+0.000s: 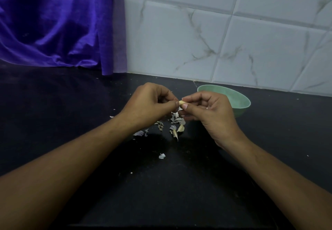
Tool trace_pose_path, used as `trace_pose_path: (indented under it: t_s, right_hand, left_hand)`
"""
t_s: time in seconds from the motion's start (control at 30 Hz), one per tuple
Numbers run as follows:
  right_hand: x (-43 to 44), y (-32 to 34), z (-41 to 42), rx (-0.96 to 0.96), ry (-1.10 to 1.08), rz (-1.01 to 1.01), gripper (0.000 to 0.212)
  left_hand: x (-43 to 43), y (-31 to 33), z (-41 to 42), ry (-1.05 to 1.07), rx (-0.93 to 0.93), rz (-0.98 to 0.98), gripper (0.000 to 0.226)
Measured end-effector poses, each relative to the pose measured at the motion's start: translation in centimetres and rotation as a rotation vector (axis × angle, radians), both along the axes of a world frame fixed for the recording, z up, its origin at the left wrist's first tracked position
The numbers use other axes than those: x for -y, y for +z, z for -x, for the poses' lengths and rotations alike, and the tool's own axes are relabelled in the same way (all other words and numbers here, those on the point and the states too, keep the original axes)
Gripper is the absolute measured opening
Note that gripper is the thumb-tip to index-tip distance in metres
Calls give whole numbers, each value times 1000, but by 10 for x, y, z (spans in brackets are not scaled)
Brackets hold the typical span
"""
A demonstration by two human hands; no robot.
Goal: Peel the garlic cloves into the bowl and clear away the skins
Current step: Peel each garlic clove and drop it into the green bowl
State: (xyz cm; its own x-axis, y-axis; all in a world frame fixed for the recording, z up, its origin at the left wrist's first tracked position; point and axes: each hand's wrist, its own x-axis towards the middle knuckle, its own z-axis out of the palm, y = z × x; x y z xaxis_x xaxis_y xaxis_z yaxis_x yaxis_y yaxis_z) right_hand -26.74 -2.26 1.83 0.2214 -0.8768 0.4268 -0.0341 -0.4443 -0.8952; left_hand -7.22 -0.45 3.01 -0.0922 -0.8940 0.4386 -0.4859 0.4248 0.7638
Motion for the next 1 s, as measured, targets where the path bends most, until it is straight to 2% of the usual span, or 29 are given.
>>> trace_pose_path:
  t_s: [0.2, 0.6, 0.8, 1.0]
  right_hand:
    - [-3, 0, -2, 30, 17, -2, 7]
    - [0, 1, -1, 17, 106, -52, 14]
    - [1, 4, 0, 119, 119, -112, 15]
    - [3, 1, 1, 31, 107, -47, 18]
  left_hand:
    - [-1, -2, 5, 42, -90, -23, 14]
    - [1, -1, 4, 30, -111, -53, 11]
    - [2, -2, 4, -35, -110, -100, 13]
    - [1, 0, 2, -103, -213, -167, 19]
